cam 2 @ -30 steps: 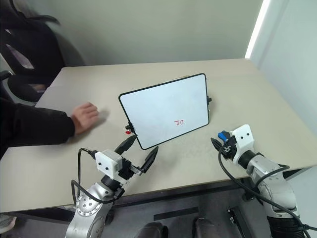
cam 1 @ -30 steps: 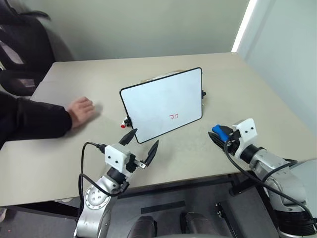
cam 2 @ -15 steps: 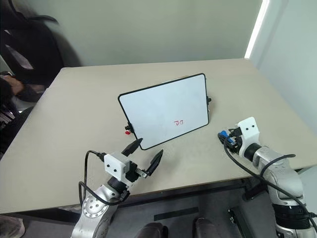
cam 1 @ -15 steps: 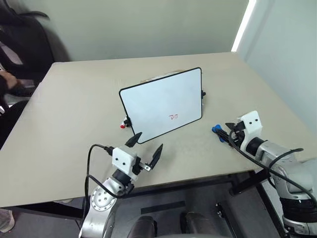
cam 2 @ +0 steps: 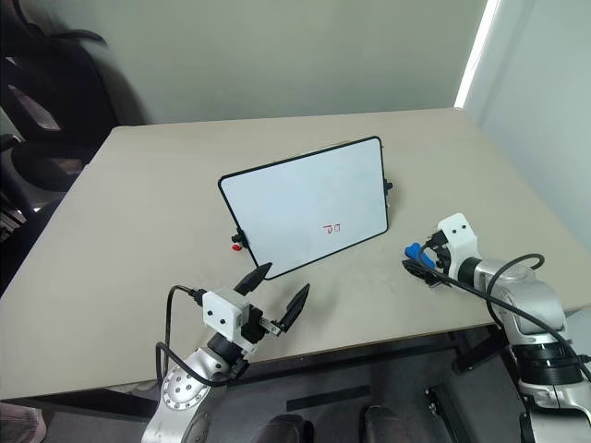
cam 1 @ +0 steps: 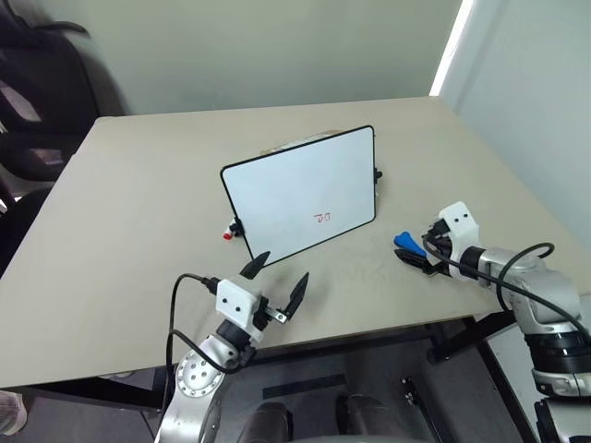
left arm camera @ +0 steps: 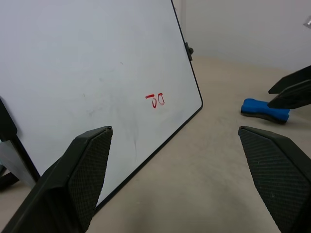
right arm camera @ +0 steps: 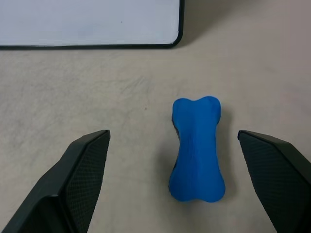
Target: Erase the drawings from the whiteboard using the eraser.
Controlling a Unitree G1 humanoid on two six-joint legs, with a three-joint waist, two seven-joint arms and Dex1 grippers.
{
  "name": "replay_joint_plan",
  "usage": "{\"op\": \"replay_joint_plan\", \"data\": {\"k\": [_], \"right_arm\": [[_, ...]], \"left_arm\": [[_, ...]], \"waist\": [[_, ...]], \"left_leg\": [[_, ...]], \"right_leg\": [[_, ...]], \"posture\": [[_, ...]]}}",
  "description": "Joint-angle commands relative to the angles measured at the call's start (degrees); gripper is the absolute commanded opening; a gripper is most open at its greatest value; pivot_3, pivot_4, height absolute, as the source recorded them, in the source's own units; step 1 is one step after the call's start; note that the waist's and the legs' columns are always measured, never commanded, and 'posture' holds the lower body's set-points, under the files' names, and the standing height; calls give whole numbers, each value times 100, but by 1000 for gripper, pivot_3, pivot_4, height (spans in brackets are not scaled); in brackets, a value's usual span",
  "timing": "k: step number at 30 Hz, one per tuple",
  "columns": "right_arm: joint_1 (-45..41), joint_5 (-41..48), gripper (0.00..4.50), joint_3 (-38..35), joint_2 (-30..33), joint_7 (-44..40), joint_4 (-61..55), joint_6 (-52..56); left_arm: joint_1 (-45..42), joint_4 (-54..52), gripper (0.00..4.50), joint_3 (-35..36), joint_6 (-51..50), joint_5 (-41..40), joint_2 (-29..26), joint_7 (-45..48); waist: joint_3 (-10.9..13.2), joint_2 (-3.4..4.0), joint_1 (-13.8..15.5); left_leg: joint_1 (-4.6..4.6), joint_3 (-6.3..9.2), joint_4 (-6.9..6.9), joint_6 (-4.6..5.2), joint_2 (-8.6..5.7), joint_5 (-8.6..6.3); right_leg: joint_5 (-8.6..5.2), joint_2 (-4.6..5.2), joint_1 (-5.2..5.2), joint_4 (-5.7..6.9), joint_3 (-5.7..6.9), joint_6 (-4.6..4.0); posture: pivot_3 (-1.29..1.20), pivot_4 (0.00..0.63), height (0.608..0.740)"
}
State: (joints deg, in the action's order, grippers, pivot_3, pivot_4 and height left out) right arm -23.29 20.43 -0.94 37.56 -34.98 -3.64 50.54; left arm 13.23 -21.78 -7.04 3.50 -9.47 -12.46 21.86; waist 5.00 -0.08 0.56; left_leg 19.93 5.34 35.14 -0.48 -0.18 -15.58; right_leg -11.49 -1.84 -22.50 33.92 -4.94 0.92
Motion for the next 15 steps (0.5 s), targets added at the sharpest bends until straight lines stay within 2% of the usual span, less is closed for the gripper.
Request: {"op": "replay_joint_plan", "data": {"k": [1,8,11,15], "right_arm": [[-395,-92,4463,135,119,-228,402,32],[-956,-410,4463,564,144,-532,1360,-118],[-1061,-540,3880,675,105,-628,1666,-302],[-1154,-674,2502,741,62,-672,1915,-437]], "left_arm": [[75,-234,4500,5,86,-18,27,-34],[166,-355,4500,17,86,-34,43,-68],[153,-366,4500,31,86,-41,33,-83],[146,-378,4500,56,103,-46,27,-105]], "waist": [[1,1,0],[-4,11,6],[-7,14,13],[-7,14,16]], "left_leg": [[0,0,1,0,0,1],[1,1,-1,1,1,2],[2,1,-2,2,1,1],[0,1,-3,4,1,-6]], "right_leg": [[0,0,0,1,0,0],[1,0,-2,3,0,-1],[2,1,-2,4,0,-3],[6,1,-1,5,0,-9]], "posture": [[0,150,739],[0,150,739],[0,150,739],[0,150,739]]}}
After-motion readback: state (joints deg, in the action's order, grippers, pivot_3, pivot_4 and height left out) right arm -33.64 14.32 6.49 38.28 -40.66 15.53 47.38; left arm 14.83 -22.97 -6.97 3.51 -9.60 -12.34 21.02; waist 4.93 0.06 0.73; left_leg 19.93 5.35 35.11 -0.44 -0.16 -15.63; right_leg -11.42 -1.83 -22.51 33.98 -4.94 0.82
